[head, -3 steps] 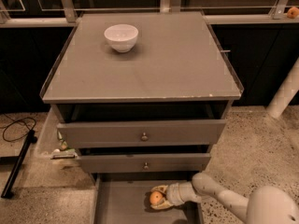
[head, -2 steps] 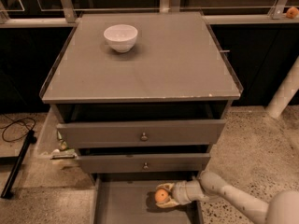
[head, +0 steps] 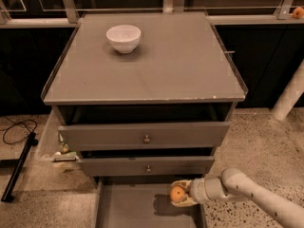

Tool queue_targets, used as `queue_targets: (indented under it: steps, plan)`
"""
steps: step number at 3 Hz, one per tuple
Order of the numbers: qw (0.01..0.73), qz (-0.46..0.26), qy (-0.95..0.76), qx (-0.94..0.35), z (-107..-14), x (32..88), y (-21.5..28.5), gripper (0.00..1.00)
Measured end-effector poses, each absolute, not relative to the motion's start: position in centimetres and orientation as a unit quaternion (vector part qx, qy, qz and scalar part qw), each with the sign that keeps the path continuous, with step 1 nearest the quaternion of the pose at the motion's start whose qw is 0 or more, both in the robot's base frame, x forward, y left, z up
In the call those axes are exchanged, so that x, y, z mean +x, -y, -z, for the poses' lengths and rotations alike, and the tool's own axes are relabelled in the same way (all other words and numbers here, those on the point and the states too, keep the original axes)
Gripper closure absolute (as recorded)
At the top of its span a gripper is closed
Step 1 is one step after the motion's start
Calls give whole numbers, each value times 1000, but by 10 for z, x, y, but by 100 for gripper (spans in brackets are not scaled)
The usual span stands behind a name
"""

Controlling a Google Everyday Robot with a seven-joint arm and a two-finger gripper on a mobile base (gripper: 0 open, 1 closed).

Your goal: Pick orange can from bottom drawer and place on counter

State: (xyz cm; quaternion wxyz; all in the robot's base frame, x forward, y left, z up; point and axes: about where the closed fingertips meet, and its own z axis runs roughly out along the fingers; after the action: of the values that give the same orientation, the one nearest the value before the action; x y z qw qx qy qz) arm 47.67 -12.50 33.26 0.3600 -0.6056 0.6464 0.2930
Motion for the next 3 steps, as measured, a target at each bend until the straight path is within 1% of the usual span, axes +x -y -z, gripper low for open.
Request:
queue_targets:
  steps: [1,2,3]
  plan:
    - [354,-276,-650,-613,-378,476,146,100]
    - [356,-233,-655,-625,-450,481,172,100]
    - [356,-232,-655,-625,-450,481,172,100]
